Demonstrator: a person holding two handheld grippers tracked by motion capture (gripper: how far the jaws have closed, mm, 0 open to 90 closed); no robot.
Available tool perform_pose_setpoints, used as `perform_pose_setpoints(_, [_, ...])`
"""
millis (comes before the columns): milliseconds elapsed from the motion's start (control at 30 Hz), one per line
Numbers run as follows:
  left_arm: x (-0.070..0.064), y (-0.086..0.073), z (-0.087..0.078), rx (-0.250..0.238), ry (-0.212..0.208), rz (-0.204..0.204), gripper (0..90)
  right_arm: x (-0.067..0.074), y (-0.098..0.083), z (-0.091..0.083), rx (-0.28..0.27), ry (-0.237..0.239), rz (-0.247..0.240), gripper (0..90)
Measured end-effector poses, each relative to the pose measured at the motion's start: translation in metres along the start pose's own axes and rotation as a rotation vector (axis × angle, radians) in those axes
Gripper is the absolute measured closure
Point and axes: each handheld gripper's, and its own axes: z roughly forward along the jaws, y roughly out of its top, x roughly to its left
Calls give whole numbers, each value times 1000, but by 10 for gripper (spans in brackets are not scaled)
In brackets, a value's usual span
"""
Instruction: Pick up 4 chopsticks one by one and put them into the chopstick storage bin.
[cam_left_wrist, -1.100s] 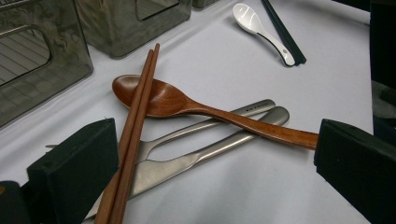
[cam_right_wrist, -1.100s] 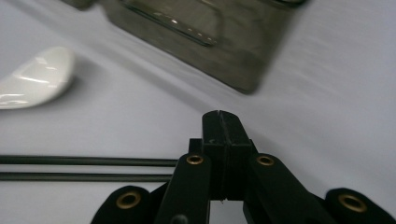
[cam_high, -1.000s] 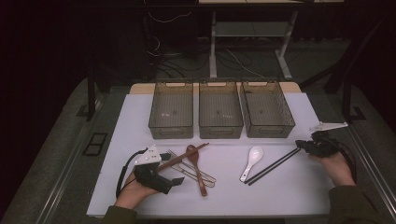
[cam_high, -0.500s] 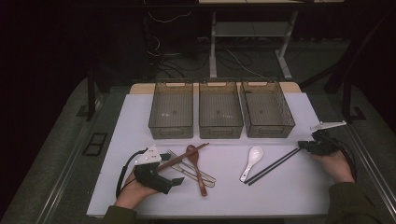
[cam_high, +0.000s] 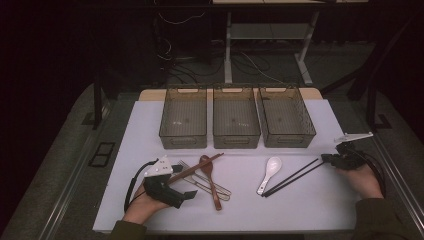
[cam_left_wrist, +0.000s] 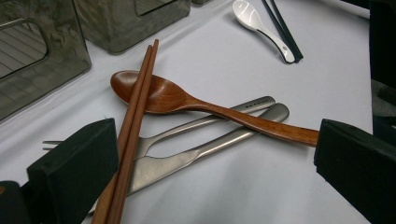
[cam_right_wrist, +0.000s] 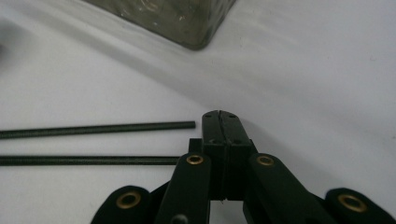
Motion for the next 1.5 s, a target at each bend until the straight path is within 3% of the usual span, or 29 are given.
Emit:
perform_pose_setpoints(533, [0, 0, 0, 3, -4, 1, 0, 5, -11, -13, 31, -22, -10, 892])
perform_pose_setpoints(667, [-1, 0, 0, 2, -3, 0, 0, 4, -9, -14, 12, -17, -8, 892])
perform_pose_setpoints(867, [0, 0, 1, 4, -2, -1, 0, 4, 9, -6, -22, 10, 6, 892])
perform_pose_setpoints(1067, [0, 0, 1, 5, -4, 1, 0, 9, 21, 9, -12, 24, 6, 892])
perform_pose_setpoints(1500, [0, 0, 0, 7, -4, -1, 0, 9, 18, 12, 23, 11, -8, 892])
